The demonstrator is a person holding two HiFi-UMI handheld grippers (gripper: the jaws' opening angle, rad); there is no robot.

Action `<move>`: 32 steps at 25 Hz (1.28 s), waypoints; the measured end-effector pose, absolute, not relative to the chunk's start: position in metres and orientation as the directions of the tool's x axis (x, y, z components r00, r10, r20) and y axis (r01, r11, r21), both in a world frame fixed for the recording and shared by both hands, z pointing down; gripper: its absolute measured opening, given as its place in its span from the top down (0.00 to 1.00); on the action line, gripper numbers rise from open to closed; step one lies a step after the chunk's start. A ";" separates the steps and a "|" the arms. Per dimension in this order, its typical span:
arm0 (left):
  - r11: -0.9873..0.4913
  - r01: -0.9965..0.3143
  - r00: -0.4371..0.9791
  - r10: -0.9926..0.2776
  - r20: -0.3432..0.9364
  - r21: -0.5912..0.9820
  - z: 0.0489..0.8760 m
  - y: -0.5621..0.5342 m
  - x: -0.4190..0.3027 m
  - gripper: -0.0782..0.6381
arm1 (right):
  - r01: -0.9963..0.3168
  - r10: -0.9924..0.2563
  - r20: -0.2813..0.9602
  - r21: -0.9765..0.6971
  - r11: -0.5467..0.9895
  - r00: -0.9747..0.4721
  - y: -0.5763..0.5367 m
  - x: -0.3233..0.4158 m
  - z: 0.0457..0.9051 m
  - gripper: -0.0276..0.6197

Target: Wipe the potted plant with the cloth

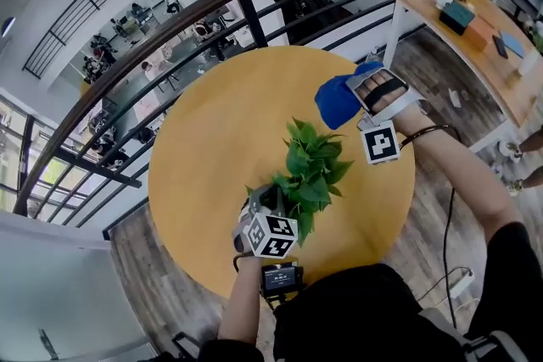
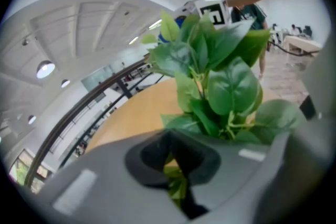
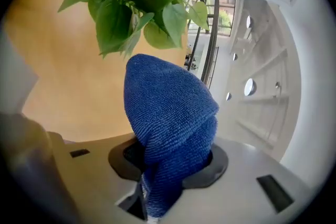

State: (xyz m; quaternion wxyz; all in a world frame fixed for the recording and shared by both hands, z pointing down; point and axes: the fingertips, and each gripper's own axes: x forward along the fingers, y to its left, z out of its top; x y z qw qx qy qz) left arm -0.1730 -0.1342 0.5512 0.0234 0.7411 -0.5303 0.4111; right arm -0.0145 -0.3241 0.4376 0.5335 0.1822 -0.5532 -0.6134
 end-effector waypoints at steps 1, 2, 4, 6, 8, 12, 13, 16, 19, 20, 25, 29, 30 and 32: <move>-0.437 -0.806 0.102 -0.768 0.632 -0.401 0.551 -0.135 -0.172 0.89 | 0.466 -0.876 0.369 0.862 0.198 -0.311 -0.329 0.002 0.443 0.73; -0.436 -0.806 0.103 -0.770 0.630 -0.400 0.551 -0.136 -0.171 0.89 | 0.468 -0.888 0.383 0.853 0.233 -0.256 -0.332 0.019 0.452 0.73; -0.432 -0.807 0.100 -0.772 0.627 -0.403 0.551 -0.136 -0.171 0.89 | 0.364 -0.866 0.465 0.851 0.378 -0.186 -0.324 0.041 0.475 0.73; -0.429 -0.809 0.096 -0.772 0.628 -0.403 0.552 -0.135 -0.170 0.89 | 0.143 -0.806 0.561 0.828 0.543 -0.188 -0.301 0.052 0.497 0.73; -0.426 -0.810 0.092 -0.770 0.631 -0.402 0.552 -0.134 -0.169 0.89 | -0.109 -0.757 0.610 0.757 0.644 -0.233 -0.274 0.056 0.507 0.73; -0.429 -0.808 0.093 -0.771 0.630 -0.405 0.551 -0.132 -0.170 0.89 | -0.383 -0.711 0.630 0.601 0.702 -0.313 -0.212 0.049 0.524 0.73; -0.429 -0.807 0.093 -0.770 0.631 -0.405 0.552 -0.131 -0.171 0.89 | -0.399 -0.699 0.638 0.578 0.712 -0.322 -0.198 0.045 0.531 0.73; -0.430 -0.806 0.092 -0.770 0.632 -0.406 0.553 -0.131 -0.172 0.89 | -0.387 -0.652 0.683 0.532 0.753 -0.329 -0.167 0.039 0.561 0.73; -0.435 -0.804 0.094 -0.767 0.634 -0.407 0.553 -0.131 -0.170 0.89 | -0.278 -0.612 0.732 0.546 0.790 -0.300 -0.145 0.037 0.593 0.73; -0.436 -0.803 0.095 -0.766 0.635 -0.406 0.553 -0.131 -0.170 0.89 | -0.233 -0.603 0.745 0.556 0.798 -0.286 -0.138 0.037 0.603 0.73; -0.435 -0.808 0.099 -0.765 0.637 -0.397 0.553 -0.129 -0.175 0.89 | -0.108 -0.558 0.796 0.549 0.829 -0.235 -0.117 0.042 0.627 0.73; -0.433 -0.813 0.102 -0.764 0.637 -0.389 0.553 -0.129 -0.170 0.89 | -0.065 -0.530 0.810 0.532 0.844 -0.250 -0.107 0.053 0.619 0.73; -0.435 -0.813 0.105 -0.762 0.638 -0.386 0.552 -0.127 -0.170 0.89 | -0.078 -0.535 0.799 0.536 0.840 -0.274 -0.104 0.052 0.607 0.73; -0.440 -0.812 0.112 -0.762 0.638 -0.383 0.550 -0.121 -0.173 0.89 | -0.139 -0.554 0.753 0.544 0.828 -0.354 -0.102 0.043 0.567 0.73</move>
